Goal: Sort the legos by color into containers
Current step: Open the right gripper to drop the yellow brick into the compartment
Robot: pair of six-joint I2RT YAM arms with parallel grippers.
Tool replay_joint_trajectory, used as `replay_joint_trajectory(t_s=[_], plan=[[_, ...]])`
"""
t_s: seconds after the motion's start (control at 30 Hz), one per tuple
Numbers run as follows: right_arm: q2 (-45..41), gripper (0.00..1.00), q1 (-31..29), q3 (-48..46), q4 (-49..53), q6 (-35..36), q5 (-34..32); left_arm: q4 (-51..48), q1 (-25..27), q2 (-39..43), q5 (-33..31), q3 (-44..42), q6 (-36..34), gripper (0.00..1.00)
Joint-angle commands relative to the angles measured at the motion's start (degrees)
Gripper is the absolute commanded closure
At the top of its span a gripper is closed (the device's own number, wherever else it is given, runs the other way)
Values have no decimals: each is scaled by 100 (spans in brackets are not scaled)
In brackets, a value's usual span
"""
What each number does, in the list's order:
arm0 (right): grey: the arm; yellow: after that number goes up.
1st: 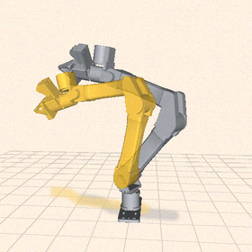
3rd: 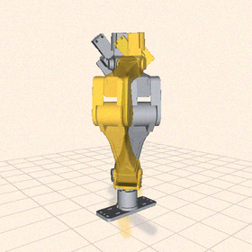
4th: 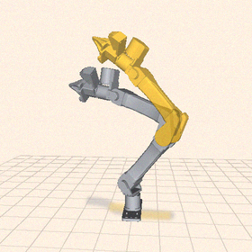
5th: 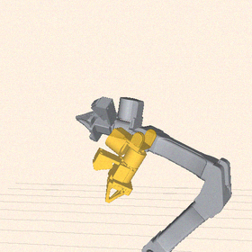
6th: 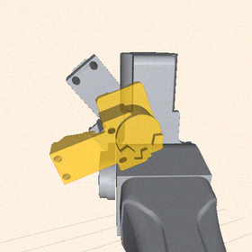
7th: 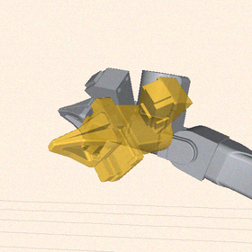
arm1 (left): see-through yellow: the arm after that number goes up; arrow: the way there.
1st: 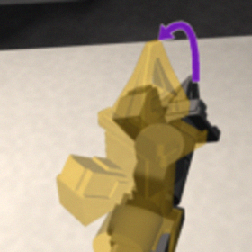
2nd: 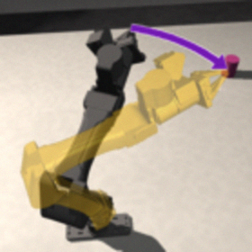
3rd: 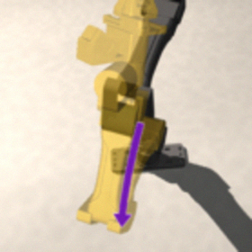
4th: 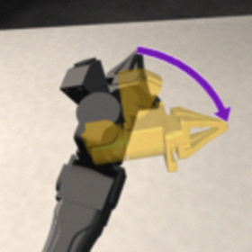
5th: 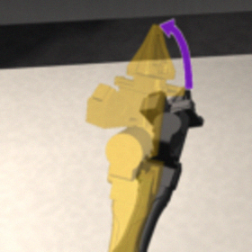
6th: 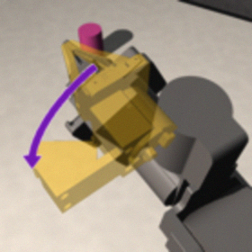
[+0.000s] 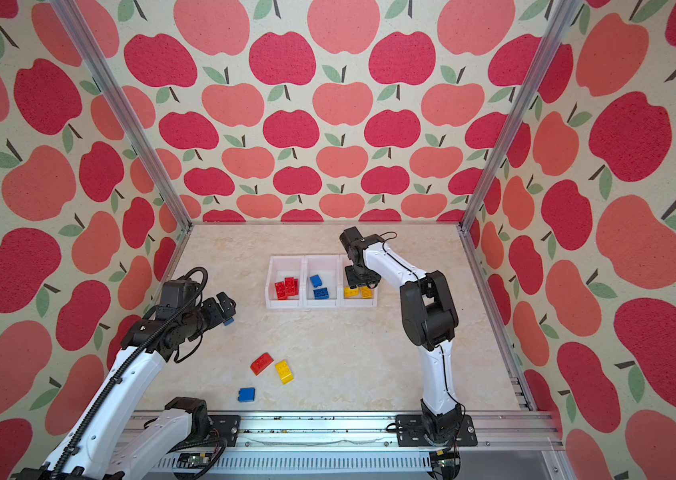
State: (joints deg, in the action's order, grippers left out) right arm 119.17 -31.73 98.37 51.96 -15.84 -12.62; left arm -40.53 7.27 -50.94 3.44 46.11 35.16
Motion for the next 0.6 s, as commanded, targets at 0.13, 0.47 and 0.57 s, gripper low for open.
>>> replay_joint_trajectory(t_s=[0.13,0.47,0.57], plan=[[-146,46,13,126,121,-6,36,-148,20,70,-107,83,83,1],[-736,42,-95,-27,279,-170,202,-334,16,-153,-238,200,144,0],[-1054,38,-131,-253,288,-285,318,-432,4,-299,-282,296,161,0]])
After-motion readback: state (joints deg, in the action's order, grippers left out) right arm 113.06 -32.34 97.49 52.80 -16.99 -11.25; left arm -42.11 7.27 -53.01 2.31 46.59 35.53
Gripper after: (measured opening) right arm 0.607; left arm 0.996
